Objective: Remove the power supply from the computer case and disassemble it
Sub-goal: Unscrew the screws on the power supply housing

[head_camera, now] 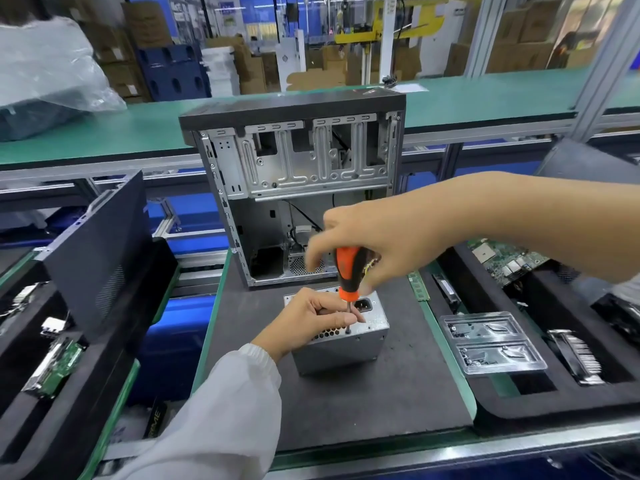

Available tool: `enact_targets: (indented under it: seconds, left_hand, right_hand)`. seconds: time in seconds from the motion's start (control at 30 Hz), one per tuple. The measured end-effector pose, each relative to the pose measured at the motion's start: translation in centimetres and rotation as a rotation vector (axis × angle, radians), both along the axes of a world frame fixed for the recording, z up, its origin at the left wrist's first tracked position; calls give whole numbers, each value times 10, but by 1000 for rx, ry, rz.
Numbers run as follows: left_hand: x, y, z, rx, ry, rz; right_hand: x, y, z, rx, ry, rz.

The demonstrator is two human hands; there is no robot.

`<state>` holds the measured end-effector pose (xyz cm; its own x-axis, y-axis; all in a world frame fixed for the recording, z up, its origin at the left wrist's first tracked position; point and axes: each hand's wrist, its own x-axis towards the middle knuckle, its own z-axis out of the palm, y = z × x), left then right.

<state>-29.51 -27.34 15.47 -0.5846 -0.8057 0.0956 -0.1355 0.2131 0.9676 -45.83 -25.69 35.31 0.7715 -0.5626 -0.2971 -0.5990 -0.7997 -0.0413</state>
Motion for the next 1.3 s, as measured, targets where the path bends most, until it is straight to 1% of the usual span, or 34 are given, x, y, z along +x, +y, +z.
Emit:
enact_targets:
  seconds: [0.03,0.07,0.13,0.17,0.2,0.27,0.37,0.47,0.53,0.6,0.67,0.73,0.8,0.83,0.87,0.9,0.97,1.1,1.17,1.3]
  left_hand:
    - [0,0,-1,-14,18,-9]
    - [0,0,-1,-18,20,-20]
    - [-1,0,0,-14,-3,-14]
    - [-1,-1,-1,-5,-12,-6]
    - [0,-1,-1,10,-14,-1]
    - [0,0,-2,25,-17,-17]
    - [1,-2,-1,31,-41,-59]
    - [3,-5,1,47,-83,-104]
    - [5,-5,2,45,-90,-137]
    - [5,-4,3,32,-94,-141]
    - [4,-4,3,21,-93,-131]
    - [3,-5,4,2,-93,-123]
    - [3,-5,4,-1,-92,-108]
    - [2,-5,3,0,-89,-104]
    - [2,-5,3,0,-85,-99]
    - [2,-5,2,-1,-84,-96]
    - [2,-4,2,9,-81,-99]
    - [3,-4,1,88,14,-97]
    - [3,-4,0,68,6,-81]
    - [3,-4,-3,41,-9,-44]
  right_hand:
    - [1,1,-2,-61,-1,-69]
    - [3,3,-5,-166,8,-154]
    - [10,10,-9,-437,59,-285]
    - [14,13,-11,-520,85,-291]
    - [17,15,-12,-543,104,-276]
    - [17,15,-12,-498,122,-257]
    - [11,15,-9,-308,128,-212]
    - [8,18,-6,-130,101,-109]
    - [5,20,-3,-45,68,-53]
    - [2,22,3,-2,67,-68]
    - [3,24,3,-59,42,-136]
    - [8,27,-2,-253,-8,-271]
    - [15,27,-9,-502,50,-354]
    - [17,27,-11,-575,99,-343]
    - [19,27,-12,-597,122,-327]
    - [19,26,-12,-585,135,-321]
    - [15,22,-11,-497,148,-307]
    - [6,14,-7,-296,187,-212]
    - [4,10,-3,-255,203,-154]
    - [1,8,0,-239,132,-13]
